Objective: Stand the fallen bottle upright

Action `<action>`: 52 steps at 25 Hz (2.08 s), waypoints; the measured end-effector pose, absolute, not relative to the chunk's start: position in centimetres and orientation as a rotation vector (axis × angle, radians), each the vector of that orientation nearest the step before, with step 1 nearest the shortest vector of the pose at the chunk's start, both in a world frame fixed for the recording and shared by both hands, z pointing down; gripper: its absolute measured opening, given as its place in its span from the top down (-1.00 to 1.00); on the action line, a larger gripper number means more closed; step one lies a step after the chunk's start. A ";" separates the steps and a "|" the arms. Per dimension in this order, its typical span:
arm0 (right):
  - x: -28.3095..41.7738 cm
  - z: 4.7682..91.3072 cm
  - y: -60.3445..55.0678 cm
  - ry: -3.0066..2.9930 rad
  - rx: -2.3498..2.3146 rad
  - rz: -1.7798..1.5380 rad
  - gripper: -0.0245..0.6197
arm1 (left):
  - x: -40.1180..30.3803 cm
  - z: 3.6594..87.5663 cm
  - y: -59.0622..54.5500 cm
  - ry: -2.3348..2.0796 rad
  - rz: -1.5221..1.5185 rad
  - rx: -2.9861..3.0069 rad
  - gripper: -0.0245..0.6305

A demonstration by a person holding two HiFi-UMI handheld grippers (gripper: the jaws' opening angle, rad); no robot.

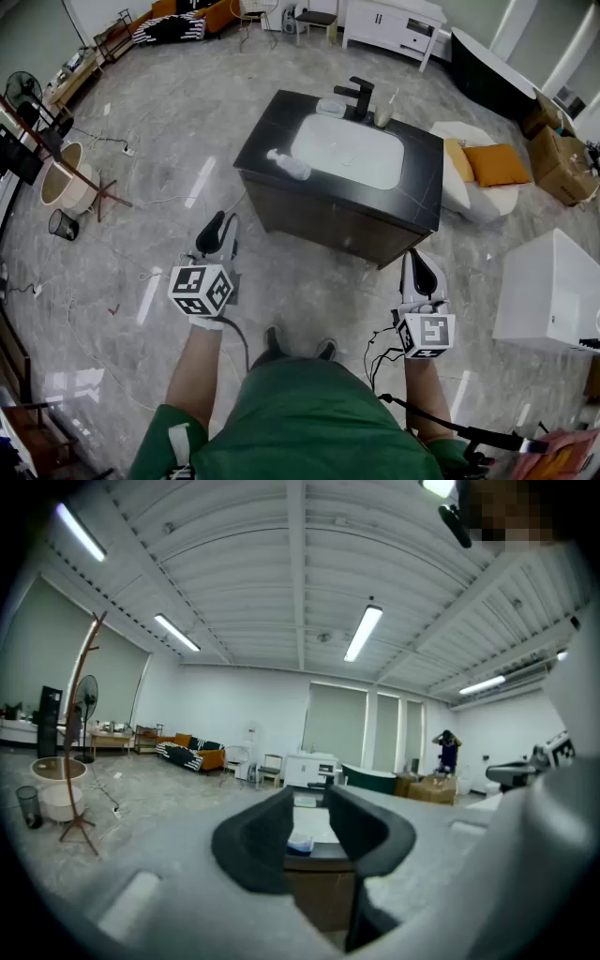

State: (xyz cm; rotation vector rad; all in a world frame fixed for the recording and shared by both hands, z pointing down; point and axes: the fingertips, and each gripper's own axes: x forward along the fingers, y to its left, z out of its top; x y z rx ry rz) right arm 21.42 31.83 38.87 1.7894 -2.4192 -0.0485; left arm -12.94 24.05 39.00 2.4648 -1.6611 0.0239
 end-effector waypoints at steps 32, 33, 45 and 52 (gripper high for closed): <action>11.4 36.9 25.4 -2.343 2.052 0.046 0.56 | -27.8 38.6 18.0 -1.619 -0.031 2.529 0.53; 10.7 37.0 25.2 -2.338 2.052 0.051 0.56 | -28.3 39.0 17.7 -1.610 -0.030 2.524 0.53; 7.6 38.4 23.7 -2.274 2.032 0.089 0.56 | -30.4 42.4 14.2 -1.486 -0.042 2.470 0.53; 9.7 40.5 21.1 -2.279 2.022 0.134 0.56 | -28.0 44.1 11.7 -1.467 -0.019 2.437 0.53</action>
